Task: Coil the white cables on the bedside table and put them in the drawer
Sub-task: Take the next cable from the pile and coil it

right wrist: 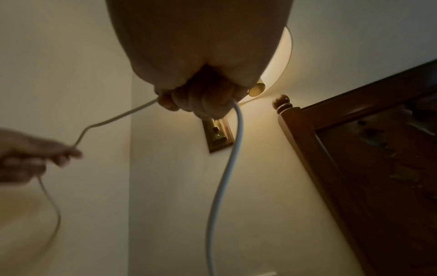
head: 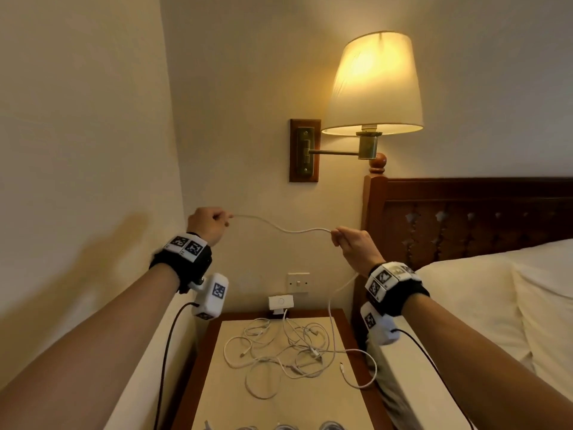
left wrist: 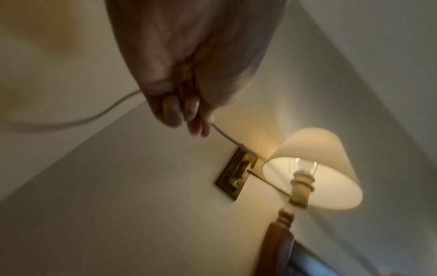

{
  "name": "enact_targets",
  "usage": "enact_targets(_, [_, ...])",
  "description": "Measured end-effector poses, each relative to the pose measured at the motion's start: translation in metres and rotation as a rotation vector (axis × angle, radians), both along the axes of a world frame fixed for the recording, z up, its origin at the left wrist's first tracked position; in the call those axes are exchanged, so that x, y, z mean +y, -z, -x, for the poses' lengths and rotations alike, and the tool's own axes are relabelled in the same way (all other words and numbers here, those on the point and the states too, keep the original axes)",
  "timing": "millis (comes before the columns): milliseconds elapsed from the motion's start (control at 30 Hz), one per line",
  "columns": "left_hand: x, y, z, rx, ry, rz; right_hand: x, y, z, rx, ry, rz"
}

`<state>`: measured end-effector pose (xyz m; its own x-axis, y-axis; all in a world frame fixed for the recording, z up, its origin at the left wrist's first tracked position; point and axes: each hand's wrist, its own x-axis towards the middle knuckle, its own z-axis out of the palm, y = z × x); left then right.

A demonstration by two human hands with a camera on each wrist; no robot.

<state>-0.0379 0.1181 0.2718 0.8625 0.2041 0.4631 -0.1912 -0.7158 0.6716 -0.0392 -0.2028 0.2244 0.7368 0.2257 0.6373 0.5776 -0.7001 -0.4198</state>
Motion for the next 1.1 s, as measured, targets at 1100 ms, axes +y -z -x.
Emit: enact_targets(1100, [-0.046, -0.029, 0.042, 0.343, 0.114, -0.073, 0.04, -0.036, -0.002, -0.049, -0.037, 0.036])
